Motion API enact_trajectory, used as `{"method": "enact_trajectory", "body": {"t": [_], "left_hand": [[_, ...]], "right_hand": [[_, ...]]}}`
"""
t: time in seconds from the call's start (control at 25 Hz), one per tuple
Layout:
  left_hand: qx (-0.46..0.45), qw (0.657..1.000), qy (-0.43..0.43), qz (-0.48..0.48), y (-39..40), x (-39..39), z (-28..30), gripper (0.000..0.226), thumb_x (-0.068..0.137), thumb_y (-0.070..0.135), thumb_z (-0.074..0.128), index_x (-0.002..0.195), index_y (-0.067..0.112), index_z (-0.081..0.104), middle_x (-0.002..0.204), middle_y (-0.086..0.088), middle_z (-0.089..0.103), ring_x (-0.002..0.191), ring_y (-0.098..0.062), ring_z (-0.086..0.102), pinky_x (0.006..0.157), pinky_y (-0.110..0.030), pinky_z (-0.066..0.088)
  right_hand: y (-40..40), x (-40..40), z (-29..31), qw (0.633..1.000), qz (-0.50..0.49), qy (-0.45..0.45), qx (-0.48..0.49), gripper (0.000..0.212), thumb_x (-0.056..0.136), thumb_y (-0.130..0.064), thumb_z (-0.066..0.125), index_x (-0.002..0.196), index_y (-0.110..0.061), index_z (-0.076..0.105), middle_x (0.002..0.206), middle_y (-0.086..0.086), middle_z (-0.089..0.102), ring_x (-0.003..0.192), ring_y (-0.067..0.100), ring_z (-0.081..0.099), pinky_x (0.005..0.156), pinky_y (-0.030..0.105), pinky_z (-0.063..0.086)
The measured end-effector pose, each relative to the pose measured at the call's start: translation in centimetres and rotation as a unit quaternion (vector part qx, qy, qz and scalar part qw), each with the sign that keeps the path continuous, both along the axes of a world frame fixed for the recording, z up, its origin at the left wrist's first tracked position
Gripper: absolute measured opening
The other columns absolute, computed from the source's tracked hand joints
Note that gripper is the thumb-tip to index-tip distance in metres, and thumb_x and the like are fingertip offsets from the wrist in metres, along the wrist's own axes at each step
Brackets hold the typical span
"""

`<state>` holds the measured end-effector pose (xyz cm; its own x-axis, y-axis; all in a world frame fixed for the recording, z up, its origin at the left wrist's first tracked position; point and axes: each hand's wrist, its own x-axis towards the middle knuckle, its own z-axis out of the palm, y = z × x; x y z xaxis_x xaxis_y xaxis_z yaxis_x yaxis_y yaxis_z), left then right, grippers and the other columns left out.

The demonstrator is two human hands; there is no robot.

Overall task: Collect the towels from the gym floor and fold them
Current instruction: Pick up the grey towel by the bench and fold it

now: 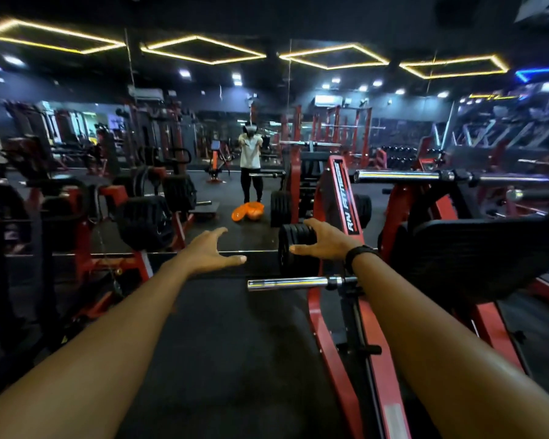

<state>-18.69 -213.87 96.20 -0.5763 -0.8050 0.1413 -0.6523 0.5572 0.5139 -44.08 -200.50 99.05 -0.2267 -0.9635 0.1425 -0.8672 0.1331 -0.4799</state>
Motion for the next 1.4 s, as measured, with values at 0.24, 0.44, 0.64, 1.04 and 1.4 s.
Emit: {"method": "enact_trajectory", "body": {"t": [0.24, 0.44, 0.64, 1.04, 1.4], "left_hand": [[-0.029, 0.997, 0.027, 0.059, 7.7, 3.3, 2.7, 0.096, 0.072, 0.057, 0.072, 0.149, 0.019, 0.027, 0.151, -0.01, 0.034, 0.135, -0.027, 0.038, 0.108, -0.035, 0.034], [-0.024, 0.99, 0.022, 0.134, 15.6, 9.0, 2.2, 0.096, 0.07, 0.061, 0.072, 0.147, 0.021, 0.031, 0.151, -0.008, 0.035, 0.135, -0.025, 0.039, 0.11, -0.039, 0.035], [-0.029, 0.971, 0.023, 0.237, 23.8, 18.6, 2.7, 0.092, 0.067, 0.061, 0.074, 0.142, 0.02, 0.039, 0.143, -0.004, 0.046, 0.128, -0.021, 0.047, 0.107, -0.033, 0.037], [-0.071, 0.881, 0.021, 0.468, 43.0, 41.5, 4.2, 0.081, 0.07, 0.053, 0.076, 0.136, 0.017, 0.047, 0.128, 0.004, 0.055, 0.114, -0.017, 0.054, 0.099, -0.027, 0.039], [-0.081, 0.752, -0.007, 0.654, 67.7, 60.6, 4.9, 0.086, 0.071, 0.054, 0.074, 0.142, 0.018, 0.041, 0.134, -0.01, 0.054, 0.118, -0.028, 0.055, 0.102, -0.04, 0.044]], "right_hand": [[5.1, 2.0, 1.5, 0.998, 0.05, 0.026, -0.005, 0.082, 0.08, -0.047, 0.07, 0.145, -0.016, 0.03, 0.143, 0.013, 0.039, 0.13, 0.028, 0.043, 0.108, 0.035, 0.035], [8.0, 6.1, 1.6, 0.991, 0.126, 0.034, 0.005, 0.091, 0.077, -0.053, 0.071, 0.146, -0.01, 0.03, 0.147, 0.01, 0.038, 0.135, 0.027, 0.039, 0.112, 0.037, 0.033], [9.5, 15.3, 0.8, 0.975, 0.219, 0.031, -0.009, 0.081, 0.08, -0.052, 0.068, 0.143, -0.012, 0.036, 0.146, 0.01, 0.04, 0.132, 0.026, 0.041, 0.109, 0.037, 0.036], [13.7, 39.6, 3.4, 0.901, 0.43, 0.05, -0.039, 0.077, 0.082, -0.052, 0.066, 0.14, -0.008, 0.04, 0.143, 0.01, 0.045, 0.129, 0.028, 0.046, 0.106, 0.042, 0.039], [28.7, 67.6, 3.2, 0.79, 0.61, 0.029, -0.045, 0.079, 0.081, -0.052, 0.068, 0.141, -0.009, 0.039, 0.144, 0.011, 0.045, 0.128, 0.027, 0.046, 0.106, 0.039, 0.039]]}}
